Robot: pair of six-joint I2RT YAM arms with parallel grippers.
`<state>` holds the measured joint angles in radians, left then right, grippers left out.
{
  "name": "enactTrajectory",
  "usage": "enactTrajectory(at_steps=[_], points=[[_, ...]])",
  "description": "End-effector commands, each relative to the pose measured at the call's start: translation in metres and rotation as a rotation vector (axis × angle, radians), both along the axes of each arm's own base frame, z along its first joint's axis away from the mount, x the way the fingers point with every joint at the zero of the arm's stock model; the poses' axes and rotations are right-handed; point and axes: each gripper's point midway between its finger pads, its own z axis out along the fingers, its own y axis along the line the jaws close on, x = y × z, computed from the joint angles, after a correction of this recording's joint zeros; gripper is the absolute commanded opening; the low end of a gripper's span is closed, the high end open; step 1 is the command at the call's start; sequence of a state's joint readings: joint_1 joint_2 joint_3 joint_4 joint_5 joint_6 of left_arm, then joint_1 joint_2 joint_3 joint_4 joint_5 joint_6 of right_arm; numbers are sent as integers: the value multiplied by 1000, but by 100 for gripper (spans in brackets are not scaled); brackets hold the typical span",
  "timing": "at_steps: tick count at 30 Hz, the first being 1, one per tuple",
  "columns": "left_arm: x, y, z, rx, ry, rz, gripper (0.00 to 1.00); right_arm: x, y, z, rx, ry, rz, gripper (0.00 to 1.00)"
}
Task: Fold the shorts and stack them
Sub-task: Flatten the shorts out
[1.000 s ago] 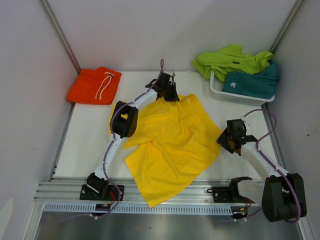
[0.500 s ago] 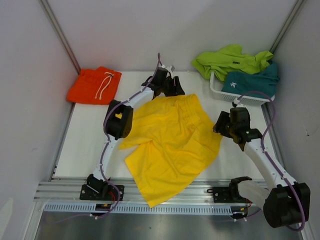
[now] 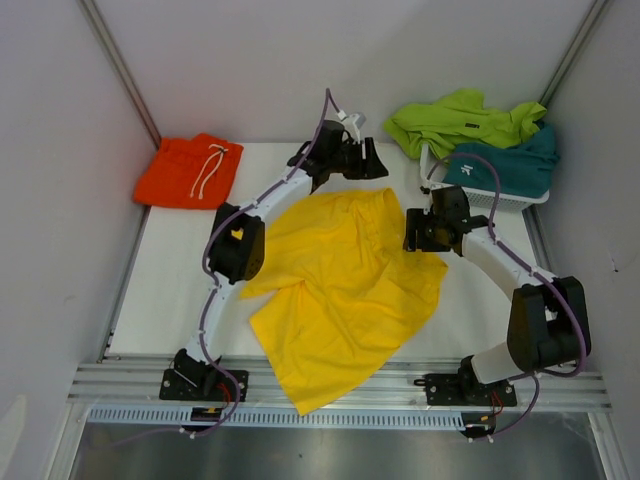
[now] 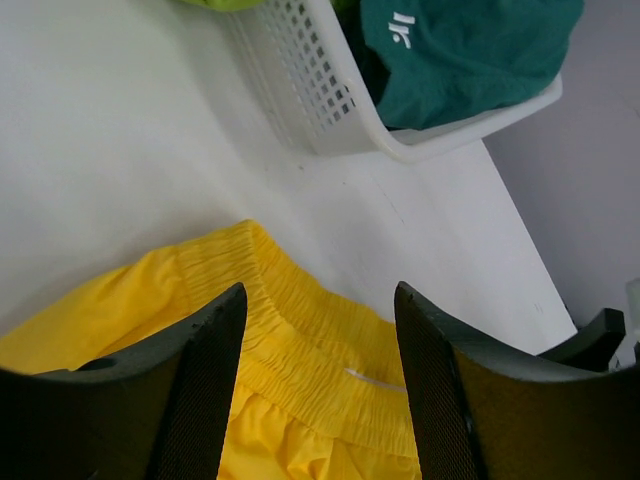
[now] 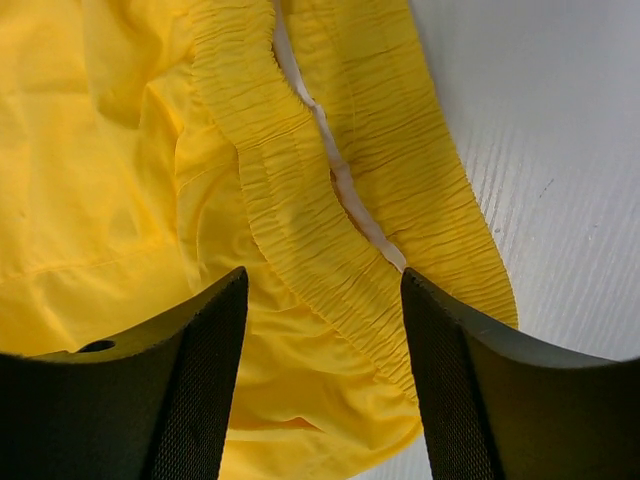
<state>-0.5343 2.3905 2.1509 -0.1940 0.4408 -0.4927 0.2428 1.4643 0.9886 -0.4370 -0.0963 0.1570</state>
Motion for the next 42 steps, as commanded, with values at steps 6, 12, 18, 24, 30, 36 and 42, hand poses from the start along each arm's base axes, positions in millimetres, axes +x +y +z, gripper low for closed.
enactTrajectory(at_steps=[6, 12, 18, 24, 30, 36, 42], points=[[-10, -32, -1, -64, -20, -99, 64, 6, 16, -13, 59, -3, 100, 64], [-13, -29, 5, -47, -30, -91, 64, 16, 17, -30, 133, -20, 93, 62], [-15, -14, 30, -51, -45, -59, 63, 30, 22, -38, 189, -24, 98, 52], [-18, 3, 48, -52, -57, -42, 63, 37, 26, -41, 240, -25, 116, 26], [-24, 15, 59, -48, -69, -32, 63, 41, 22, -27, 248, -59, 95, 0], [-28, 20, 62, -38, -77, -24, 63, 53, 2, 15, 216, -182, 10, 0], [-31, 23, 60, -25, -77, -20, 62, 62, -21, 24, 188, -222, -78, 0]])
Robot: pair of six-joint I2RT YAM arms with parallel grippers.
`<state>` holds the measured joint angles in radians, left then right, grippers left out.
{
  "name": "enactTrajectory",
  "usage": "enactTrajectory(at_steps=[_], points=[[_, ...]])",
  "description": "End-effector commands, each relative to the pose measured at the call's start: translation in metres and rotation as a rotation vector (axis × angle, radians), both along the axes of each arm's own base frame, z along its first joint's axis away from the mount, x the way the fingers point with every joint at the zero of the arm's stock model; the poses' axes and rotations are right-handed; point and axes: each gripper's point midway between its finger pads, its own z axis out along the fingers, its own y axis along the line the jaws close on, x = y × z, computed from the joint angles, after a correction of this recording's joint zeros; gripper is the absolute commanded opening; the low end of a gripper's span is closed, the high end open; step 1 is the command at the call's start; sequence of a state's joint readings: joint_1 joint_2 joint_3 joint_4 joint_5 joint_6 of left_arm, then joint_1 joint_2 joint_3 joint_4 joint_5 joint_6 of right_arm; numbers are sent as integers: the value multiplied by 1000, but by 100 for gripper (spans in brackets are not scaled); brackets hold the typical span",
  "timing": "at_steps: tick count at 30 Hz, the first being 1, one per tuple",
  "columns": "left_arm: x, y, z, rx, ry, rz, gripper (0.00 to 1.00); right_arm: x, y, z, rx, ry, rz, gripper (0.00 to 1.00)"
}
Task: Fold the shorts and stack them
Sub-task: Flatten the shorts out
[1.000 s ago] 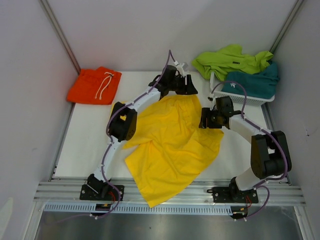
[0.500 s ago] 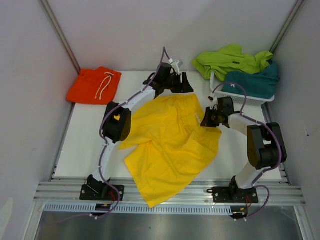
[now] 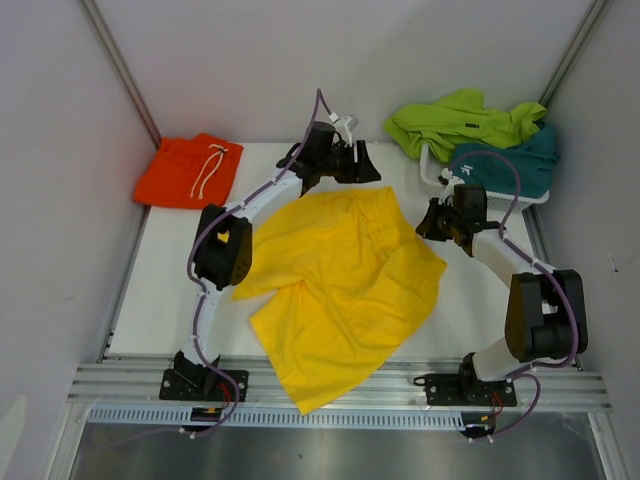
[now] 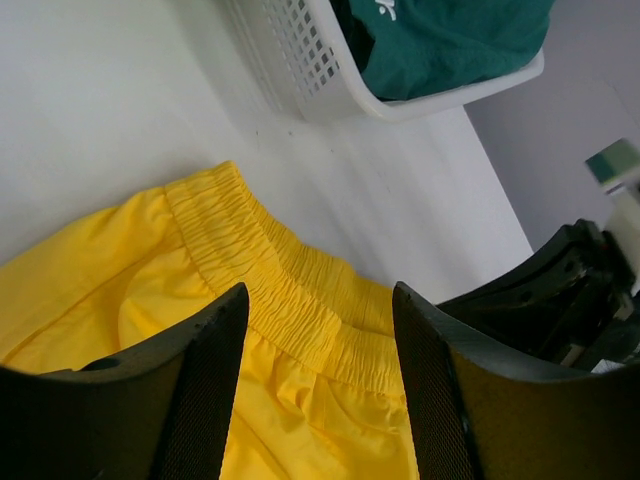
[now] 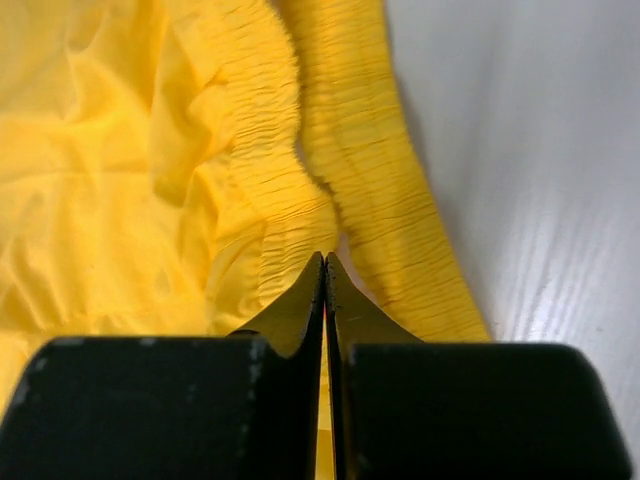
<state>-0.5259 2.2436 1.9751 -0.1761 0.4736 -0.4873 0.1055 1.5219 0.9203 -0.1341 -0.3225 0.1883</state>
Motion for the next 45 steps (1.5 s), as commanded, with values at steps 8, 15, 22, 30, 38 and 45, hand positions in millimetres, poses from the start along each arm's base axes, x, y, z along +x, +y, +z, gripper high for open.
enactTrajectory(at_steps=[8, 15, 22, 30, 38, 45], points=[[-8, 10, 38, -9, -91, 1, 62, 23, -31, -21, 29, 38, -130, 7], [-6, 9, 33, 3, -74, -9, 62, 7, 1, -26, 154, 48, 47, 48], [-8, 10, 36, 6, -79, -8, 62, -1, 16, -28, 221, 75, 132, 50], [-9, 11, 33, 8, -73, -9, 62, -8, 20, -47, 186, 143, 149, 53], [-9, 11, 33, 4, -73, -9, 62, -11, 27, -48, 215, 167, 183, 13], [-10, 14, 32, 13, -73, -6, 62, 0, 19, -17, 181, 53, 138, 0]])
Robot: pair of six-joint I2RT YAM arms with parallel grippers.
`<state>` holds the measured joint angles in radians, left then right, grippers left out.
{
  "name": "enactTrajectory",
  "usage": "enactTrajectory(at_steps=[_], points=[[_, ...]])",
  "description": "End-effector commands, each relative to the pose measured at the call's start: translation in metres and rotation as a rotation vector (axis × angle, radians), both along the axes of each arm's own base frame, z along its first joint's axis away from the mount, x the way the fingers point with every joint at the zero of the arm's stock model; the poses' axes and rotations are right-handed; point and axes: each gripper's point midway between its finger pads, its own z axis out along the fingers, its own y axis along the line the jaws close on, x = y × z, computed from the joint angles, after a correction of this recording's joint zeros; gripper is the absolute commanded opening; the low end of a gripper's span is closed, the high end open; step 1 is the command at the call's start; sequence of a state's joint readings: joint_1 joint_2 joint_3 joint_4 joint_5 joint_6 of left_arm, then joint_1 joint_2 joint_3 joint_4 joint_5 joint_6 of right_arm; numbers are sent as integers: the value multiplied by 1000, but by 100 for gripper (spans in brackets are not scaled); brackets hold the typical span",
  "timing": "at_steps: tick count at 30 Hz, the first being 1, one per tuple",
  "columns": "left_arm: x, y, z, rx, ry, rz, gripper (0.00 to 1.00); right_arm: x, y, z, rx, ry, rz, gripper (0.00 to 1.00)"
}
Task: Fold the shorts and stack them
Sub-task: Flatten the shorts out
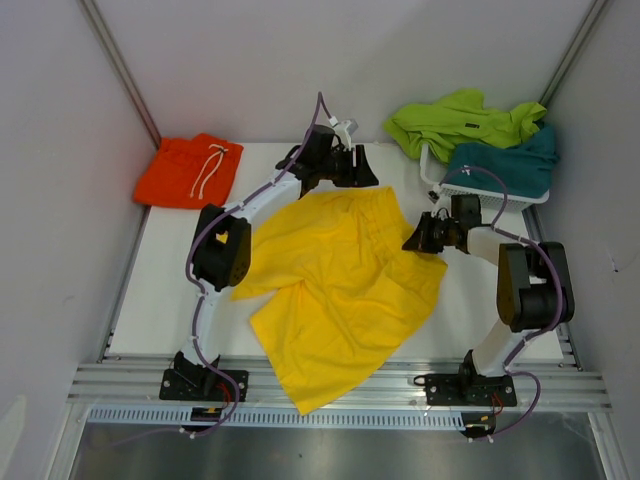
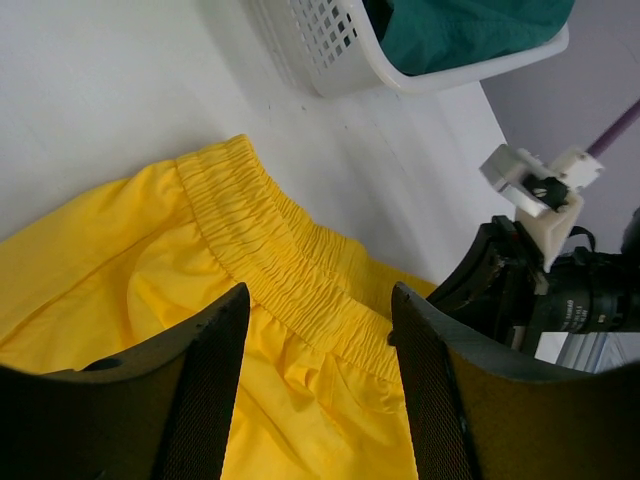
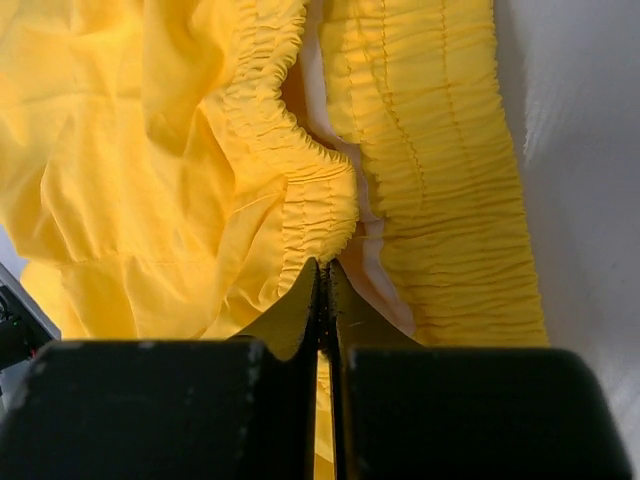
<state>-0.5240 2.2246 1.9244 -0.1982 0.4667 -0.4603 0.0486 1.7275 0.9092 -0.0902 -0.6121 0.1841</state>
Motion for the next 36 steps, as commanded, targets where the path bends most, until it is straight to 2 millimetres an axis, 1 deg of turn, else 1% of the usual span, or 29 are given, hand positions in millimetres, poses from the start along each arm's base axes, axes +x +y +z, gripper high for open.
enactTrajectory(at_steps=[1, 3, 5, 7, 9, 11, 12, 14, 15, 16, 18, 19, 20, 21, 22, 24, 25, 26, 27, 28, 29, 30, 31, 32, 33, 34, 35, 36], points=[[-2, 7, 49, -30, -98, -4, 62, 20, -6, 48, -18, -167, -37, 0], [-4, 7, 50, -30, -100, -6, 61, 24, -14, 55, -39, -191, -76, 0], [-4, 9, 49, -29, -99, -3, 61, 28, -22, 66, -41, -232, -113, 0], [-5, 9, 50, -30, -100, -4, 61, 29, -29, 68, -46, -237, -149, 0], [-5, 9, 51, -31, -102, -4, 62, 34, -38, 60, -88, -211, -193, 0], [-6, 10, 49, -30, -98, -2, 61, 37, -42, 51, -112, -179, -206, 0], [-6, 9, 51, -31, -101, -4, 61, 39, -47, 38, -139, -146, -230, 0], [-7, 10, 49, -30, -98, -2, 61, 39, -50, 26, -152, -113, -250, 0], [-7, 10, 48, -28, -95, -2, 61, 39, -53, 16, -164, -84, -266, 0], [-9, 10, 46, -26, -91, -4, 61, 40, -59, 8, -194, -70, -293, 0], [-9, 12, 46, -24, -92, -1, 61, 41, -65, -4, -220, -42, -323, 0], [-9, 12, 45, -22, -93, -1, 61, 38, -72, -18, -248, 2, -357, 0], [-12, 13, 40, -16, -80, 0, 61, 44, -83, -17, -242, 4, -389, 0], [-12, 13, 42, -19, -87, 0, 61, 46, -88, -18, -251, 10, -419, 0], [-16, 15, 33, -12, -69, 1, 61, 47, -93, -17, -267, 11, -442, 0], [-19, 16, 39, -23, -78, 3, 60, 49, -105, -14, -312, 15, -507, 0], [-23, 19, 31, -12, -61, 6, 60, 47, -108, -13, -327, 24, -520, 0], [-25, 22, 40, -18, -76, 15, 60, 46, -111, -14, -342, 33, -529, 0], [-26, 24, 47, -23, -91, 22, 60, 49, -116, -12, -370, 32, -542, 0], [-29, 26, 44, -14, -86, 28, 60, 43, -116, -21, -395, 78, -530, 0], [-29, 29, 47, -12, -92, 41, 60, 43, -117, -23, -412, 88, -527, 0], [-33, 31, 60, -21, -111, 44, 61, 44, -118, -25, -423, 94, -523, 0], [-36, 33, 59, -11, -105, 50, 61, 44, -115, -26, -429, 95, -510, 5], [-38, 34, 63, -10, -115, 51, 61, 44, -114, -27, -430, 99, -506, 9], [-42, 37, 75, -11, -137, 64, 61, 45, -119, -25, -452, 91, -525, 14], [-48, 40, 69, 9, -125, 67, 61, 45, -119, -23, -454, 87, -528, 20], [-52, 40, 71, 14, -134, 70, 61, 47, -120, -13, -452, 66, -535, 31], [-59, 42, 86, 10, -164, 79, 62, 45, -120, -8, -452, 63, -537, 37]])
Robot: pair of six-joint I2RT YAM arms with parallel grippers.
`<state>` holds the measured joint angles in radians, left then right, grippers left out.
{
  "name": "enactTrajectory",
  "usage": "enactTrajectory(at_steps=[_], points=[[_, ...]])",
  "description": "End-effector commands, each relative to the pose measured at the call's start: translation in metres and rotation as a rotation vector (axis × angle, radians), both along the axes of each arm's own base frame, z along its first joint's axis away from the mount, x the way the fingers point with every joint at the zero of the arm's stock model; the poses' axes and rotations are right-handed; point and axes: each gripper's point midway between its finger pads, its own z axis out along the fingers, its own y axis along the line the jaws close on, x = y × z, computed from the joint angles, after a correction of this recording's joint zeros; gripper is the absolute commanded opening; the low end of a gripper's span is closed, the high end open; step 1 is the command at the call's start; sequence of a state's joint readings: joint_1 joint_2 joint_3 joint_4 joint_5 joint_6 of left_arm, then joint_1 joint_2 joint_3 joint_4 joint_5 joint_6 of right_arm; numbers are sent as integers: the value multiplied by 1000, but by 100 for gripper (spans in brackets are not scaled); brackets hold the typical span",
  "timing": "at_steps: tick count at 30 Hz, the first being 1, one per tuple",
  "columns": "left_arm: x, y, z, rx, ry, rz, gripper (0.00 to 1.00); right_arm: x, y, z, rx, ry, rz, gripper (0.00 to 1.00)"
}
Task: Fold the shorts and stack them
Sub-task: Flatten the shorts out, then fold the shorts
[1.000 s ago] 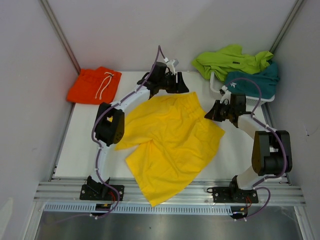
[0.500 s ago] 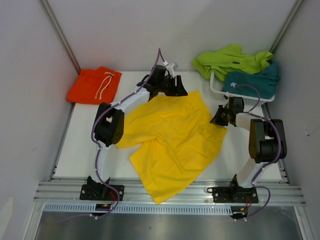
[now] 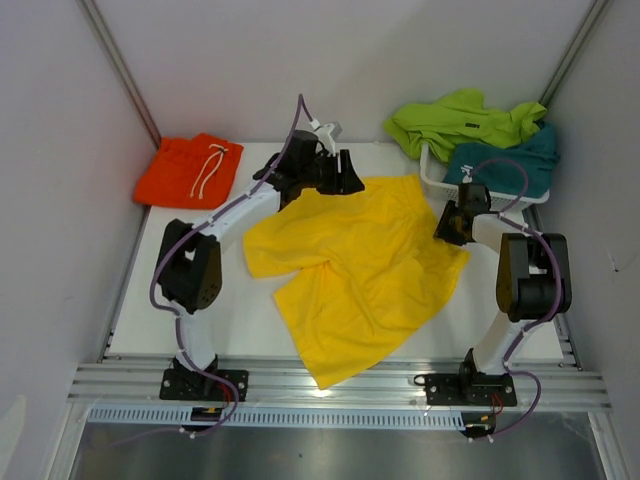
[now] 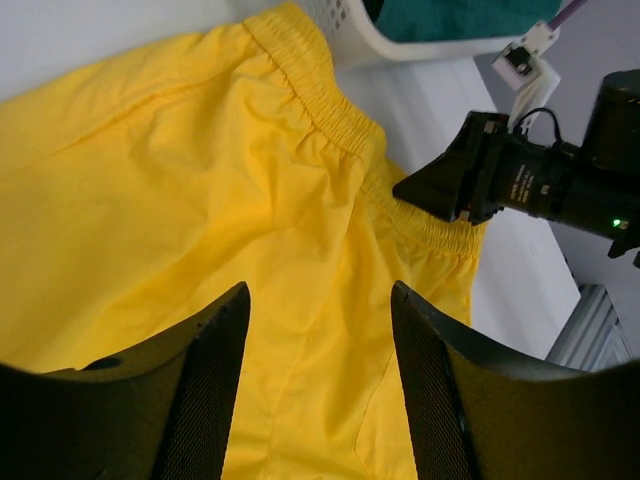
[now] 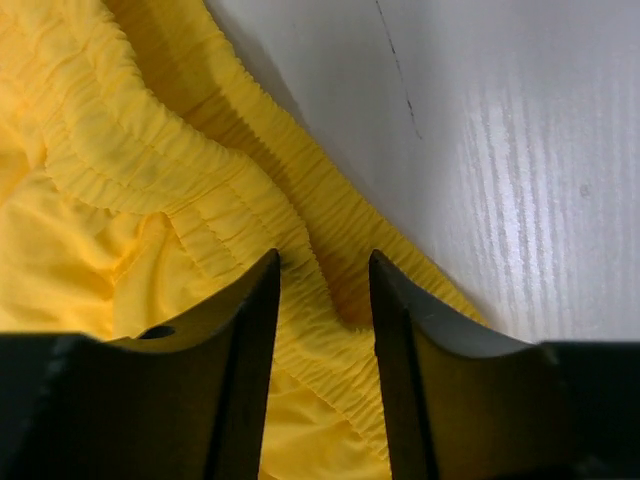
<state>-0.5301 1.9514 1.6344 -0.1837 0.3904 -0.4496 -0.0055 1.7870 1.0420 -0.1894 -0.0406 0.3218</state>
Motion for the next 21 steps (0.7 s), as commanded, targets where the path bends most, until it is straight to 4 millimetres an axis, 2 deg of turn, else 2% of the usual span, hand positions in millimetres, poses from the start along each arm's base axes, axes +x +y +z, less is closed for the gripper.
enactTrajectory(at_steps=[1, 2, 5, 6, 9, 10, 11, 12, 13, 14, 15, 16, 17, 18, 19, 20, 21], points=[[-20, 11, 47, -3, -121, 27, 62, -4, -14, 17, -75, 3, -32, 46], [-26, 12, 52, -5, -134, 32, 62, -3, -13, 33, -72, -32, -28, 48], [-53, 17, 53, 1, -150, 42, 63, -17, -14, 53, -86, -40, -12, 55], [-60, 16, 56, -2, -155, 51, 63, -24, -15, 65, -92, -49, -11, 56], [-93, 23, 40, 26, -142, 63, 63, -43, -21, 77, -122, -34, -24, 56], [-103, 25, 53, 18, -174, 65, 64, -48, -24, 79, -127, -28, -40, 56], [-121, 21, 41, 51, -157, 40, 64, -56, -27, 75, -135, -6, -68, 56], [-129, 22, 40, 71, -159, 41, 64, -63, -30, 73, -131, 6, -84, 56], [-137, 28, 47, 83, -190, 59, 65, -68, -31, 79, -123, -12, -99, 56], [-154, 26, 37, 111, -175, 36, 66, -79, -35, 70, -109, 15, -136, 56], [-163, 28, 36, 117, -177, 29, 66, -84, -39, 73, -109, 6, -157, 59], [-167, 35, 44, 116, -204, 61, 66, -89, -42, 69, -117, 15, -179, 59], [-182, 38, 26, 145, -181, 42, 67, -92, -45, 67, -118, 17, -197, 60], [-189, 40, 25, 143, -176, 37, 67, -100, -47, 59, -108, 36, -215, 60], [-196, 47, 13, 163, -165, 41, 67, -102, -48, 56, -96, 37, -218, 60], [-208, 48, 20, 145, -179, 30, 67, -104, -47, 53, -78, 47, -218, 60], [-216, 53, 9, 158, -165, 24, 67, -107, -47, 48, -69, 58, -227, 60]])
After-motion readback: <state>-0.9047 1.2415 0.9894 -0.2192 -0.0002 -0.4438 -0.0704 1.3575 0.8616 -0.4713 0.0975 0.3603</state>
